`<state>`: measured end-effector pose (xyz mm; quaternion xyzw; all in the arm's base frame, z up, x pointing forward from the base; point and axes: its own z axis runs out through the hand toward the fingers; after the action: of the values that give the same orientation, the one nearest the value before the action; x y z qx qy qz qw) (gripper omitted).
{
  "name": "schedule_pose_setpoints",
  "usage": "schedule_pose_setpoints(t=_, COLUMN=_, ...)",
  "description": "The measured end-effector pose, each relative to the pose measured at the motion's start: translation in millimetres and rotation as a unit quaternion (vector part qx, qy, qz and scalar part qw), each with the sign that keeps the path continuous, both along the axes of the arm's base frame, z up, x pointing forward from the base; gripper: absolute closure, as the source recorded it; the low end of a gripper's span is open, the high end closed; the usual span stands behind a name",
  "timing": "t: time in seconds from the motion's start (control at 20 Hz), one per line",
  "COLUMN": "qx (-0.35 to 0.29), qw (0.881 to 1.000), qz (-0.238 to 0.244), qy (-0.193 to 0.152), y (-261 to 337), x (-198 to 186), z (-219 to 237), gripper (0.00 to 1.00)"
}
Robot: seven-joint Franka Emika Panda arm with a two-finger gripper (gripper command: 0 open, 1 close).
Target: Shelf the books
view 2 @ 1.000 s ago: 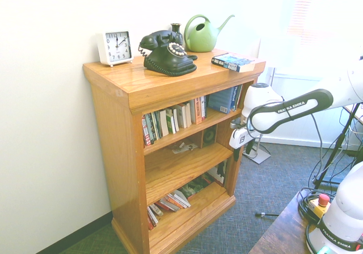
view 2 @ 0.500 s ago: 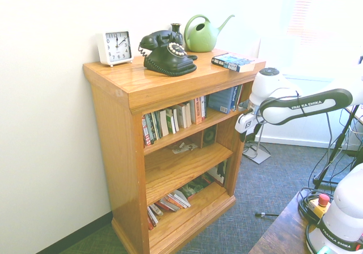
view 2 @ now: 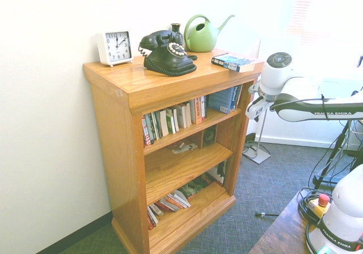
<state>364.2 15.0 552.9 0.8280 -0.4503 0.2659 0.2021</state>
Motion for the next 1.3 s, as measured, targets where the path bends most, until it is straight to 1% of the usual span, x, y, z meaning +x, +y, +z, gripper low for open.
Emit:
schedule_pose_setpoints(t=0.25, qx=-0.064, qw=0.998, qz=-0.022, qy=-0.006, y=-6, x=6, z=35, gripper=0.0)
schedule_pose_setpoints(t=0.5, qx=-0.129, qw=0.99, qz=-0.056, qy=0.01, y=-17, x=22, z=65, gripper=0.0)
schedule_pose_setpoints(t=0.7, qx=-0.166, qw=0.983, qz=-0.071, qy=0.023, y=-11, x=36, z=75, gripper=0.0)
schedule_pose_setpoints(t=0.95, qx=-0.224, qw=0.969, qz=-0.097, qy=0.046, y=-11, x=57, z=72, gripper=0.0)
schedule_pose_setpoints(t=1.3, qx=-0.302, qw=0.946, qz=-0.106, qy=0.052, y=-3, x=93, z=60, gripper=0.0)
